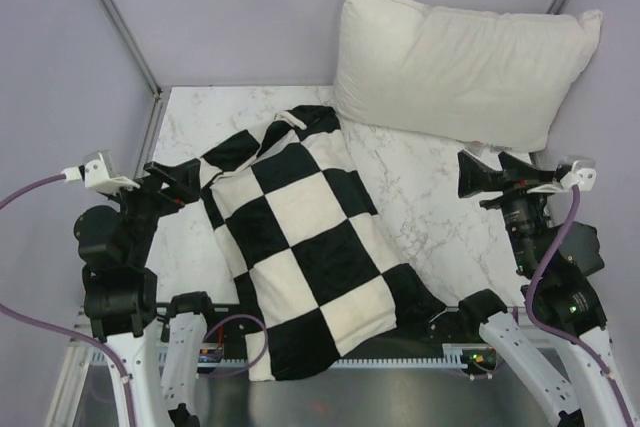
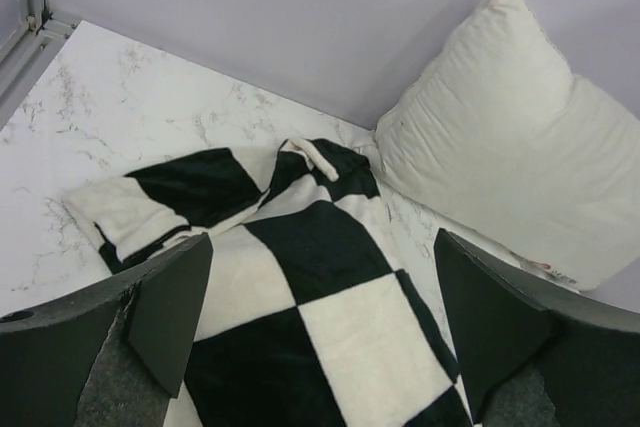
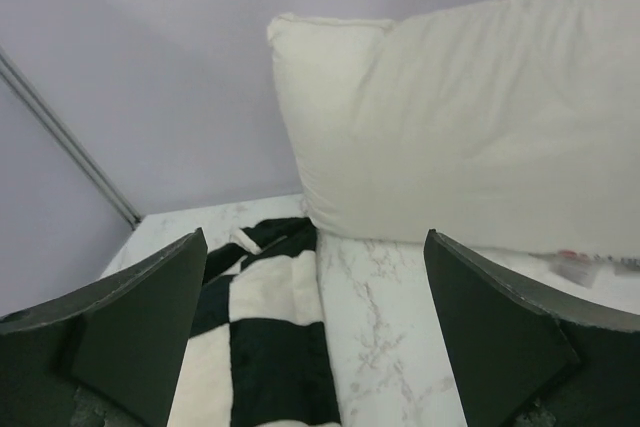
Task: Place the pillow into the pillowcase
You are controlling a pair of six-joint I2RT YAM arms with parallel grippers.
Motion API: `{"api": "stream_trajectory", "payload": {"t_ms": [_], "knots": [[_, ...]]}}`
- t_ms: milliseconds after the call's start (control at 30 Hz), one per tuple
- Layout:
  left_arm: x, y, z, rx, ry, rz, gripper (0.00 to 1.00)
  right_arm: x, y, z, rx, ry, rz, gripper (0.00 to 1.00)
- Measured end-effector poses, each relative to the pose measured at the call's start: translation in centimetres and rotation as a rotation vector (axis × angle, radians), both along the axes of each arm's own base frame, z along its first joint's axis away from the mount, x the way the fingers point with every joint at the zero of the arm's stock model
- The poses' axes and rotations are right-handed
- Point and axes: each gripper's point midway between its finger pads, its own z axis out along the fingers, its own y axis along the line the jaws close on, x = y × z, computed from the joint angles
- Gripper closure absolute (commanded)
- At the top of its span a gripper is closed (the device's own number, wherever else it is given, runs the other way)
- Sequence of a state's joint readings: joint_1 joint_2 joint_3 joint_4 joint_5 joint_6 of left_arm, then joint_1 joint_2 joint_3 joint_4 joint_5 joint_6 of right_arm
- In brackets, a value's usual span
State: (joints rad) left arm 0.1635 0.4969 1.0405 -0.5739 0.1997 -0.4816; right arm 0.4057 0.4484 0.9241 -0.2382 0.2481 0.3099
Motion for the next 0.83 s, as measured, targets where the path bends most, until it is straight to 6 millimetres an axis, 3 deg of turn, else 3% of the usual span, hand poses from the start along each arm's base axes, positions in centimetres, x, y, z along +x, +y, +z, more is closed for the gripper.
{"api": "stream_trajectory", "payload": {"t_ms": [100,200,267,333,833], "knots": [[0.0,0.0,-1.8,0.029,0.018,-0.008,0.0,-0.4,-0.9,-3.9,-0.008,0.062,-0.04,0.02],[0.9,0.2,-6.6,0.037,0.127,-0.018,0.0,-0.1,-1.0,-7.6,-0.027,0.155,-0.051,0.02],[1.1,0.2,-9.5,0.037,0.209,-0.022,0.0,0.0,-1.1,-9.1,-0.031,0.199,-0.065,0.02],[0.9,0.2,-10.6,0.041,0.246,-0.027,0.0,0.0,-1.4,-9.8,-0.032,0.224,-0.079,0.02],[0.3,-0.4,-9.1,0.054,0.173,-0.058,0.0,-0.4,-2.5,-11.0,-0.038,0.274,-0.135,0.02]]}}
